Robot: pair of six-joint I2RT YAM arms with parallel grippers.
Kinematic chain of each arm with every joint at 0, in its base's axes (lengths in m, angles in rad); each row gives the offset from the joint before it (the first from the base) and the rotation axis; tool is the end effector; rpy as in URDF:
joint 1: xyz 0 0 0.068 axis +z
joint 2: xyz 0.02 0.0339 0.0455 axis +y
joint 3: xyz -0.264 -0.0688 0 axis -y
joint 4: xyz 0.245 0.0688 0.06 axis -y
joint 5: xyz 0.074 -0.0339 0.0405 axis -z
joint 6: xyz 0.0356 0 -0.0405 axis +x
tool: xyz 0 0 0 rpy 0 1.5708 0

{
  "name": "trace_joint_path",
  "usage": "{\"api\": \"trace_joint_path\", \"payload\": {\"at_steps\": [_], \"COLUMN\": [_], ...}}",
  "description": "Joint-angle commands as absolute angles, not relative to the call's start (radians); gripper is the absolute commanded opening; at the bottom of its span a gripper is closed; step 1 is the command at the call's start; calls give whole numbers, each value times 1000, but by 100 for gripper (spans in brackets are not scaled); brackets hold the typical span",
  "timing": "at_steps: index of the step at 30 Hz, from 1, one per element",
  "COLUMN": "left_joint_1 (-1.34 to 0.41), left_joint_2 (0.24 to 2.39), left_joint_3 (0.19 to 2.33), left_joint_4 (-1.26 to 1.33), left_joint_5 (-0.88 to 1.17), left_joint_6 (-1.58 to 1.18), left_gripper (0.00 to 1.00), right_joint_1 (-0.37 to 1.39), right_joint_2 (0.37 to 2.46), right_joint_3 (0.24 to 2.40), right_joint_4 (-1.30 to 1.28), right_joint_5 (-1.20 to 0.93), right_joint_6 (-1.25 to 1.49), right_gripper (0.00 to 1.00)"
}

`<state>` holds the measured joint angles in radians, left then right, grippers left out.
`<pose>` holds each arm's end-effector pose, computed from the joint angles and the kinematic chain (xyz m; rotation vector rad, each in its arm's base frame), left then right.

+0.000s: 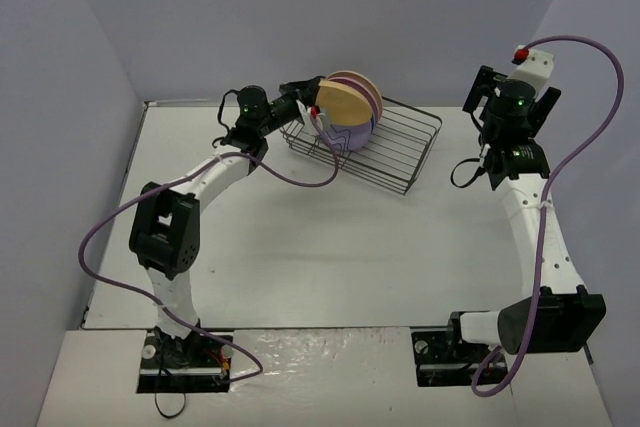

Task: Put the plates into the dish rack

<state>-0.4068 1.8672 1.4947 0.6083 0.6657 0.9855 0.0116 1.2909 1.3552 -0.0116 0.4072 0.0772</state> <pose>0.4012 -0.1968 0.3565 1.2412 0.6170 0.0389 0.2944 -0.0107 0.4485 0.3735 1.4807 -0.2380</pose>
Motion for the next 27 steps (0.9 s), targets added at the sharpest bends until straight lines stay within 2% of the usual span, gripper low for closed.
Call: {"api": "trace_joint_path", "payload": {"at_steps": [1,5,27], "left_joint_1": [-410,-410,-383], "left_joint_2": [1867,1921,2035], "left_joint_3": [1536,1540,1636], "left_joint_4": [803,871,763], "left_joint_5": [744,759,822], "left_joint_6": [1052,1054,1167], "left_gripper": [0,0,0], "right_joint_1": [5,5,6], "right_joint_2": [1310,1318,1355], "right_joint_3": [1393,1396,1406], "right_joint_4": [45,45,36], "right_joint_5": [422,422,410], "right_joint_6": [72,66,68], "right_gripper": [100,100,100]}}
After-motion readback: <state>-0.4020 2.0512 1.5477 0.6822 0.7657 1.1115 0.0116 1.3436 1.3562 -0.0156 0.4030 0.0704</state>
